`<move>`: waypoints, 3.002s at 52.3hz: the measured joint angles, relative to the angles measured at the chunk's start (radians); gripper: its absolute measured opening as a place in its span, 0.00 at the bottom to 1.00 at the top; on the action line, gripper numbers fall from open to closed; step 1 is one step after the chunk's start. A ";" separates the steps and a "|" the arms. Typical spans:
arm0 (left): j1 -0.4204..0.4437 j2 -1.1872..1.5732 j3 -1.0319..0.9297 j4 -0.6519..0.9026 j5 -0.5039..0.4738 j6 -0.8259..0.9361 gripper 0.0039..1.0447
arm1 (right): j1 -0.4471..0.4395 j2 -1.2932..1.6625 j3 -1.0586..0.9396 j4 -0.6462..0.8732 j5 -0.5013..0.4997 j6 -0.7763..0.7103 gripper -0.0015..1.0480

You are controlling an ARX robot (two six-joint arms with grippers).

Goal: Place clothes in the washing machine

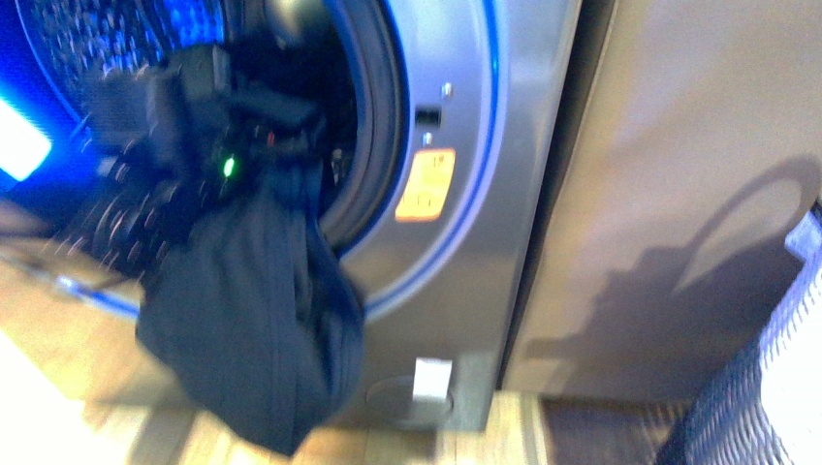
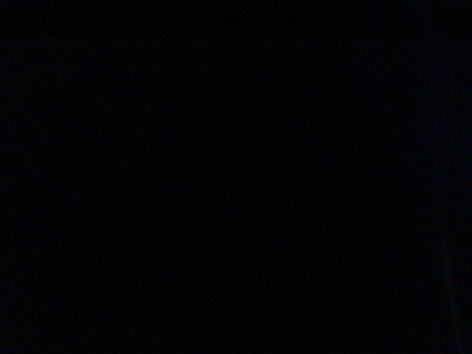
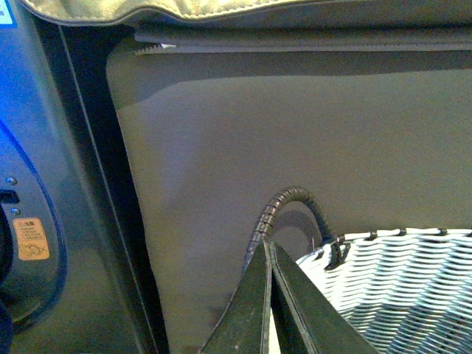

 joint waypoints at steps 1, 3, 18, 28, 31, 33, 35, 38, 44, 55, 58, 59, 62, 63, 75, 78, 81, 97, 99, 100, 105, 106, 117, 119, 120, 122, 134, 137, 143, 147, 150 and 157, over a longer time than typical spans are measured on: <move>0.001 0.010 0.023 -0.012 -0.005 0.000 0.15 | -0.006 -0.009 -0.007 -0.002 -0.005 0.000 0.02; 0.003 0.030 0.068 -0.038 -0.014 0.000 0.15 | -0.018 -0.026 -0.019 -0.007 -0.016 0.000 0.02; 0.006 0.175 0.396 -0.230 -0.070 -0.003 0.15 | -0.153 -0.149 -0.089 -0.060 -0.148 0.000 0.02; 0.005 0.240 0.533 -0.302 -0.086 -0.002 0.15 | -0.159 -0.203 -0.109 -0.093 -0.153 0.000 0.02; 0.004 0.260 0.576 -0.327 -0.091 -0.002 0.15 | -0.159 -0.220 -0.115 -0.104 -0.153 0.000 0.02; 0.003 0.271 0.601 -0.341 -0.095 -0.002 0.15 | -0.160 -0.230 -0.119 -0.111 -0.153 0.000 0.02; 0.002 0.286 0.634 -0.360 -0.101 -0.002 0.15 | -0.160 -0.240 -0.122 -0.118 -0.153 0.000 0.02; 0.001 0.309 0.683 -0.388 -0.111 -0.001 0.15 | -0.160 -0.259 -0.128 -0.131 -0.153 0.000 0.02; 0.000 0.359 0.795 -0.460 -0.136 0.012 0.15 | -0.160 -0.299 -0.160 -0.129 -0.153 0.000 0.02; 0.004 0.470 1.029 -0.628 -0.150 0.024 0.15 | -0.160 -0.351 -0.164 -0.176 -0.153 0.000 0.02; 0.005 0.516 1.127 -0.688 -0.150 0.027 0.15 | -0.160 -0.372 -0.164 -0.196 -0.153 0.000 0.02; 0.006 0.540 1.177 -0.718 -0.150 0.027 0.15 | -0.160 -0.377 -0.164 -0.201 -0.153 0.000 0.02; 0.006 0.585 1.270 -0.771 -0.148 0.031 0.15 | -0.160 -0.392 -0.164 -0.217 -0.153 0.000 0.02; 0.006 0.591 1.282 -0.777 -0.148 0.031 0.15 | -0.160 -0.395 -0.164 -0.220 -0.153 0.000 0.02; 0.008 0.613 1.366 -0.835 -0.134 0.023 0.15 | -0.160 -0.563 -0.164 -0.391 -0.153 0.000 0.02; 0.008 0.613 1.374 -0.840 -0.130 0.021 0.15 | -0.160 -0.563 -0.164 -0.394 -0.153 0.000 0.02; 0.011 0.613 1.382 -0.854 -0.119 0.003 0.25 | -0.160 -0.563 -0.164 -0.394 -0.153 0.000 0.02; 0.017 0.612 1.384 -0.874 -0.099 -0.012 0.73 | -0.160 -0.563 -0.164 -0.395 -0.153 0.000 0.02; 0.017 0.612 1.385 -0.874 -0.099 -0.012 0.80 | -0.160 -0.563 -0.164 -0.395 -0.153 0.000 0.02; 0.017 0.612 1.385 -0.875 -0.100 -0.012 0.82 | -0.160 -0.563 -0.164 -0.395 -0.153 0.000 0.02; 0.017 0.612 1.385 -0.877 -0.095 -0.012 0.96 | -0.160 -0.563 -0.164 -0.395 -0.153 0.000 0.02; 0.016 0.612 1.385 -0.877 -0.095 -0.011 0.98 | -0.160 -0.563 -0.164 -0.395 -0.153 0.000 0.02; 0.013 0.351 0.888 -0.546 -0.047 -0.006 0.94 | -0.160 -0.563 -0.164 -0.395 -0.153 0.000 0.02; 0.013 0.293 0.780 -0.492 -0.041 -0.003 0.94 | -0.160 -0.563 -0.164 -0.395 -0.153 0.000 0.02; 0.013 0.274 0.742 -0.475 -0.039 -0.001 0.94 | -0.160 -0.563 -0.164 -0.395 -0.153 0.000 0.02; 0.014 0.250 0.689 -0.450 -0.037 0.000 0.94 | -0.160 -0.563 -0.164 -0.395 -0.153 0.000 0.02; 0.021 0.169 0.364 -0.300 -0.027 0.000 0.94 | -0.160 -0.563 -0.164 -0.395 -0.153 0.000 0.02; 0.021 0.152 0.300 -0.264 -0.019 -0.002 0.94 | -0.160 -0.563 -0.164 -0.395 -0.153 0.000 0.02; 0.018 0.091 0.167 -0.190 0.000 -0.012 0.94 | -0.160 -0.563 -0.164 -0.395 -0.153 0.000 0.02; 0.012 0.019 0.049 -0.115 0.018 -0.021 0.94 | -0.160 -0.563 -0.164 -0.395 -0.153 0.000 0.02; 0.006 -0.024 -0.023 -0.075 0.024 -0.028 0.94 | -0.160 -0.563 -0.164 -0.395 -0.153 0.000 0.02; -0.006 -0.092 -0.144 -0.018 0.037 -0.038 0.94 | -0.160 -0.563 -0.164 -0.395 -0.153 0.000 0.02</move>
